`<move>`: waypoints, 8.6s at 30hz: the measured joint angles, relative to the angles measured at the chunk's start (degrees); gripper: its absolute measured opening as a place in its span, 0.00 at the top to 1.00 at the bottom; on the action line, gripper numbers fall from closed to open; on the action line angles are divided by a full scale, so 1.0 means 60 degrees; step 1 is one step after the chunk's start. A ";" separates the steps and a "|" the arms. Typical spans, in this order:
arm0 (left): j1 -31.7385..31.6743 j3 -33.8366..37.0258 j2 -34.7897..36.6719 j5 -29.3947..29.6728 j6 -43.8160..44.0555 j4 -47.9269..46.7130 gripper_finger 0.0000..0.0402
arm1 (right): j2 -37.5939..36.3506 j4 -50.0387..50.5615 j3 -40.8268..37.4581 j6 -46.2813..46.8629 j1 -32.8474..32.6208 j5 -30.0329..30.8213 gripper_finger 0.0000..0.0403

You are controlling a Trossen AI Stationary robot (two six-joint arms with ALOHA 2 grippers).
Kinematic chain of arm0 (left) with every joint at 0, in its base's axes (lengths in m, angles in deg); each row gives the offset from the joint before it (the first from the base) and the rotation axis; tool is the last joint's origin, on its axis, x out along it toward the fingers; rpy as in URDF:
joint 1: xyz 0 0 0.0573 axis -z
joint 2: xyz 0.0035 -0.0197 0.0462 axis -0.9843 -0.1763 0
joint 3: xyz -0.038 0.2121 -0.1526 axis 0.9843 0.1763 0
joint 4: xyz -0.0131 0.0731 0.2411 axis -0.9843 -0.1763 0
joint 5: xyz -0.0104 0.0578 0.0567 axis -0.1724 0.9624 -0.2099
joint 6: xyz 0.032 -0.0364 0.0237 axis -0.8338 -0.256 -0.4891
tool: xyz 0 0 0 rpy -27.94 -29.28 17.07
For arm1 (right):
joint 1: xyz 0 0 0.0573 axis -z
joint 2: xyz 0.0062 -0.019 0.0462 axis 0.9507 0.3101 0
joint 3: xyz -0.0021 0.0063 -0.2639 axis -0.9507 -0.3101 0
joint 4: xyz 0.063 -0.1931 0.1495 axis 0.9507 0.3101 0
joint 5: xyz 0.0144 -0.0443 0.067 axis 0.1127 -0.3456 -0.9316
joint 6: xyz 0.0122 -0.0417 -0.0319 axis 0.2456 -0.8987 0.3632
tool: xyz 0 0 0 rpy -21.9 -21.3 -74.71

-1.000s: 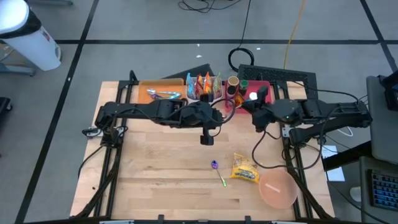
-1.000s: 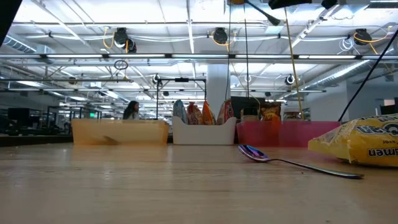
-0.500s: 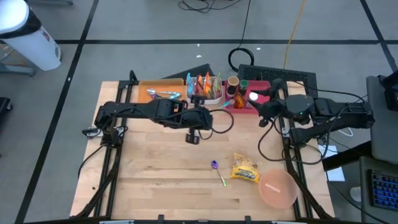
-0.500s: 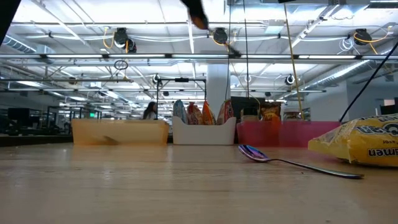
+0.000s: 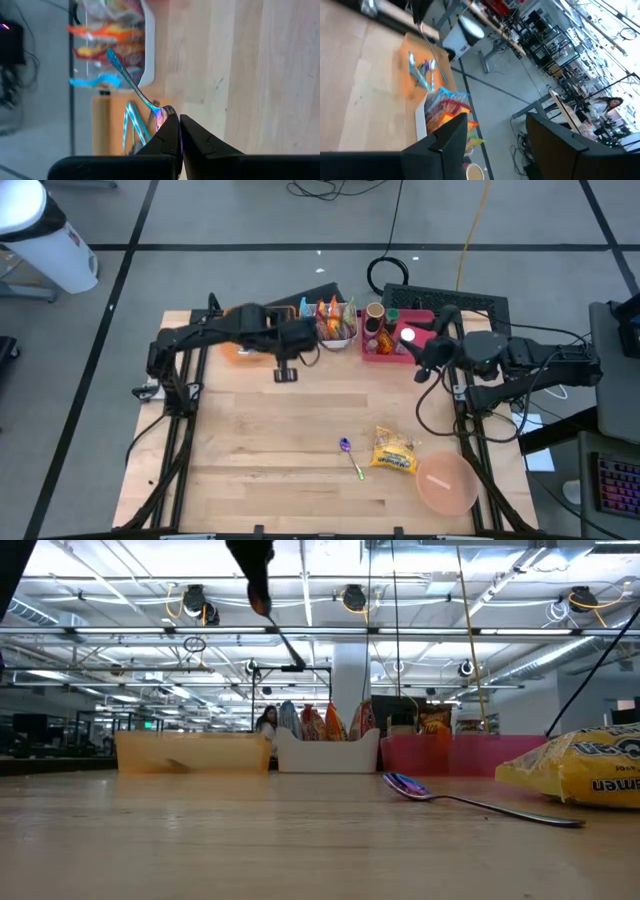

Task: Pick & Place Food Item
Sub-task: Put the left violet and green spoon into the orange bin, then put the violet and green spoon into the orange bin

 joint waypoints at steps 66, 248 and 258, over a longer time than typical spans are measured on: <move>-1.0617 0.8522 0.2373 -1.2532 -0.2934 0.3627 0.99 | 0.0635 -0.1880 0.0000 0.3662 0.0528 0.0721 0.66; -0.0611 1.0907 0.7306 -0.2868 0.6276 1.4796 0.59 | 0.0773 -0.6494 -0.3461 0.7006 0.0528 -0.4240 0.67; -0.0519 1.0907 0.7302 -0.3490 0.6052 1.6043 0.47 | 0.0775 -0.6661 -0.3335 0.7630 0.0478 -0.4620 0.67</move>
